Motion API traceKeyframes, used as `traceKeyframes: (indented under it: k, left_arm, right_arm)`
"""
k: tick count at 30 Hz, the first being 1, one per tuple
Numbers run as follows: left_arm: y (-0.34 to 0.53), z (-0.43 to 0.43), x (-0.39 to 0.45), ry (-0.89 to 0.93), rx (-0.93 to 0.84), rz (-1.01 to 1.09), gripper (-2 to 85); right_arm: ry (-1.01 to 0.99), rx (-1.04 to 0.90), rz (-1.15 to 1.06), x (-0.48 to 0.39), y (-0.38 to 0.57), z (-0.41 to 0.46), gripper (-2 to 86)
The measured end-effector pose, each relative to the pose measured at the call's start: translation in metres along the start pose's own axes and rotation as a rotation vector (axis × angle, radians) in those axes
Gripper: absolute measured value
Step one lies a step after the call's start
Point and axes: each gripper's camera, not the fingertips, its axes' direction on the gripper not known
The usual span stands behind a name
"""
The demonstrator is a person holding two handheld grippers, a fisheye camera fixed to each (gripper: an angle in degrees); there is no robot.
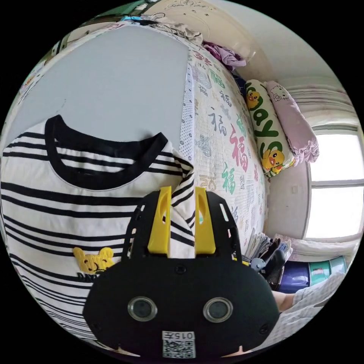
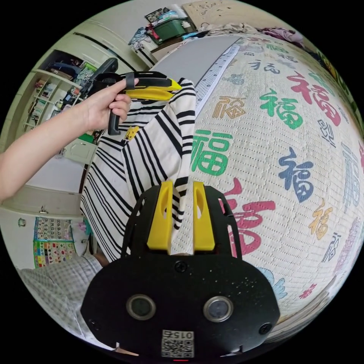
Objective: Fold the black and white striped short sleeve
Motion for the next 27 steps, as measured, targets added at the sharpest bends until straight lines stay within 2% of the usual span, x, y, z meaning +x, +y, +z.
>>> traceKeyframes:
  k: [4,7,10,17,22,27]
  left_arm:
    - [-0.016,0.015,0.022,-0.082,-0.05,0.057,1.3]
    - [-0.024,0.017,0.031,-0.113,-0.064,0.103,0.4]
    - [-0.026,0.018,0.029,-0.135,-0.069,0.115,1.5]
    - [-0.011,-0.021,0.012,-0.046,0.03,0.044,7.6]
    - [0.038,-0.063,-0.011,-0.222,-0.026,0.041,8.6]
    - [0.072,-0.063,-0.04,-0.253,-0.115,-0.028,7.8]
  right_arm:
    - [0.021,-0.05,0.026,-0.001,-0.013,0.015,1.3]
    - [0.014,-0.017,0.049,0.0,-0.015,0.016,0.6]
    - [0.006,-0.01,0.073,0.001,-0.019,0.02,1.3]
    - [-0.007,0.051,0.154,-0.005,-0.028,0.013,6.2]
    - [-0.082,0.019,-0.015,-0.052,-0.037,0.023,7.3]
    - [-0.111,-0.103,-0.142,-0.1,-0.044,0.065,7.8]
